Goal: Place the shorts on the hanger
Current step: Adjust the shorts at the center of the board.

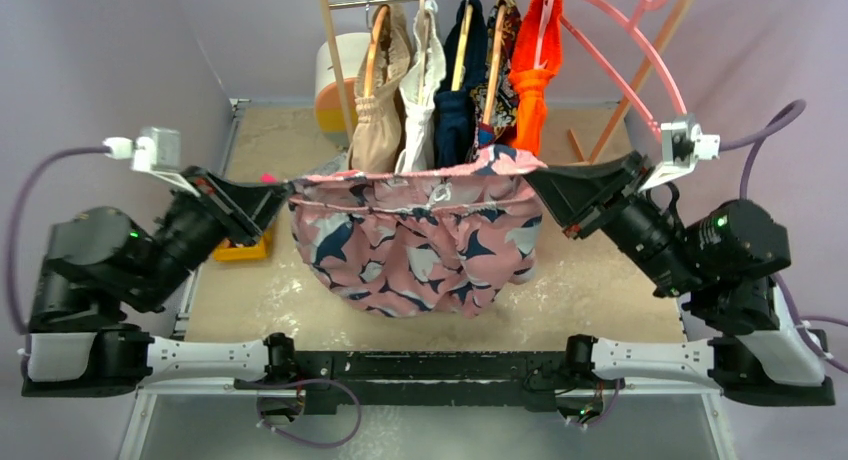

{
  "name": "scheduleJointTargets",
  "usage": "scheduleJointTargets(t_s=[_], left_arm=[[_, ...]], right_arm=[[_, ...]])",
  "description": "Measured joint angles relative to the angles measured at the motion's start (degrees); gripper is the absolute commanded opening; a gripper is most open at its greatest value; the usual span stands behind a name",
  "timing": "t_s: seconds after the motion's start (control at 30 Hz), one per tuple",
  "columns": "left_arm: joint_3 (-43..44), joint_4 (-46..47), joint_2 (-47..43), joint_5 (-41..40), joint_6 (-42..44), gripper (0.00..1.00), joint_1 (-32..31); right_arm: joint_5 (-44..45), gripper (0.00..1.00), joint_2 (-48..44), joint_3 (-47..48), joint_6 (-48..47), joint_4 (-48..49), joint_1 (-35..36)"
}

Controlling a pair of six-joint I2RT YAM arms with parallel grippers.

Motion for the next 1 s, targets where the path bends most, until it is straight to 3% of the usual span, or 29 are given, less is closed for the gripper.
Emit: scheduleJointTargets(t_s=[0.13, 0.23, 0.47, 0.53, 0.6, 0.67, 0.73, 0.8, 0.83, 1.0], left_arm=[[11.3, 0.5, 4.1, 1.9, 4.8, 0.0, 0.0], [14.8, 2.3, 5.1, 2.4, 7.7, 0.0, 0.1], [0.2, 4.3, -0.3, 0.7, 9.2, 0.0, 0.2], [-0.3, 2.3, 1.5, -0.1, 9.7, 0.0, 0.2], [5.6, -0.2, 5.9, -0.5, 11.5, 0.0, 0.2], [18.1, -2.2, 12.5, -0.3, 13.8, 0.0, 0.2], [32.8, -1.0, 19.6, 0.7, 15.8, 0.0, 0.2], [38.5, 1.8, 21.6, 1.5, 17.2, 0.0, 0.2], [36.6, 3.4, 20.0, 1.6, 17.7, 0.0, 0.2], [9.5, 8.5, 4.2, 1.6, 16.2, 0.0, 0.1]], right_arm=[[-4.7, 0.0, 6.8, 9.2, -4.8, 1.6, 0.1], [-7.0, 0.0, 9.2, 10.0, -6.8, 2.4, 0.1], [-5.8, 0.0, 6.8, -1.6, -6.1, 2.3, 0.0], [-5.1, 0.0, 8.4, -1.9, -6.2, 0.1, 0.0], [-4.9, 0.0, 12.3, 3.2, -7.4, -2.4, 0.0], [-6.0, 0.0, 17.8, 12.2, -9.1, -3.3, -0.1], [-8.6, 0.0, 20.9, 19.4, -10.7, -0.9, -0.1], [-10.4, 0.0, 19.2, 20.4, -11.6, 3.3, 0.0], [-11.0, 0.0, 16.9, 18.8, -11.9, 5.5, 0.0], [-8.8, 0.0, 4.7, 3.7, -10.5, 9.8, 0.0]])
